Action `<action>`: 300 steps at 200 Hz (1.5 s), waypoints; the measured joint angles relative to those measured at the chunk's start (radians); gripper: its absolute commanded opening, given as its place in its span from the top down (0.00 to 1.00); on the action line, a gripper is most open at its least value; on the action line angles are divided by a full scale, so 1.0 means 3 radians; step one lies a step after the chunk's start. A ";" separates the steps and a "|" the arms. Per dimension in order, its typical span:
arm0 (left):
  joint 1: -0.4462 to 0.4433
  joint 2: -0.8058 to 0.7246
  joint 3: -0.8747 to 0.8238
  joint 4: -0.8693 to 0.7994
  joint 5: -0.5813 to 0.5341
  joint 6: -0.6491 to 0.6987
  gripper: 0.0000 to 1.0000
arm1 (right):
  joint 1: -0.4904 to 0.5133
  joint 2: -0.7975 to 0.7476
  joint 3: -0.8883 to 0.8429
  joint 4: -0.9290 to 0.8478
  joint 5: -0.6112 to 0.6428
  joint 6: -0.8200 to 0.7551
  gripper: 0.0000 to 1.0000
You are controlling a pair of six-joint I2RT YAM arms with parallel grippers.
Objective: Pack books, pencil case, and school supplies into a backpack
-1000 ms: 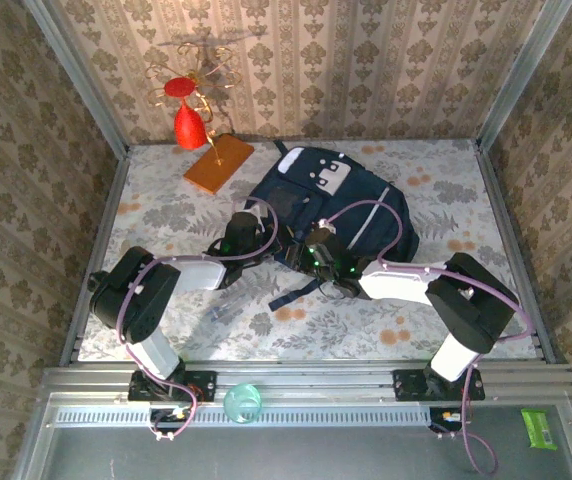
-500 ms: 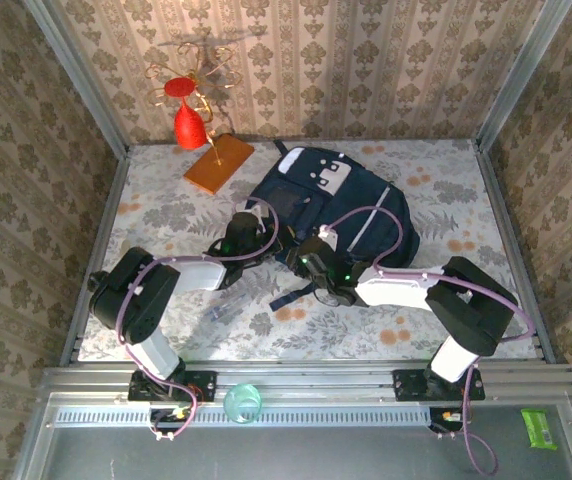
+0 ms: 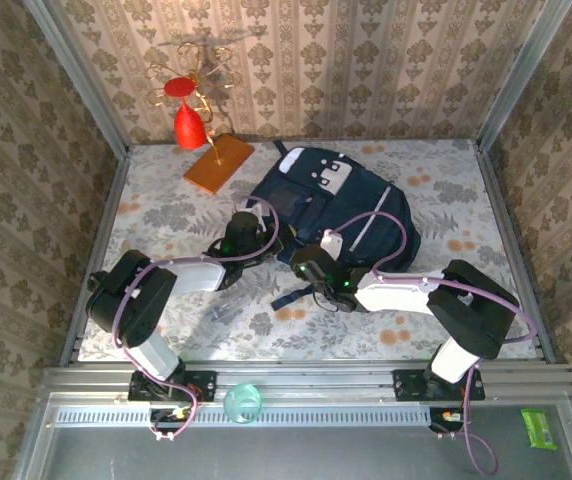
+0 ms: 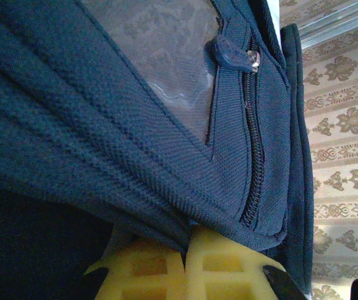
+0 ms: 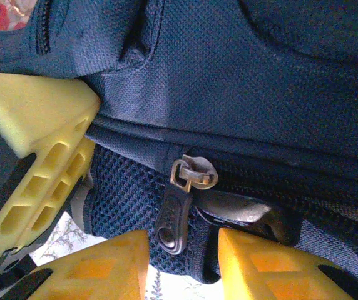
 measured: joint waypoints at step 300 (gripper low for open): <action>0.0153 -0.0019 0.0000 -0.0003 0.0379 0.0271 1.00 | -0.0470 -0.0944 -0.0539 -0.0261 -0.0721 -0.0116 1.00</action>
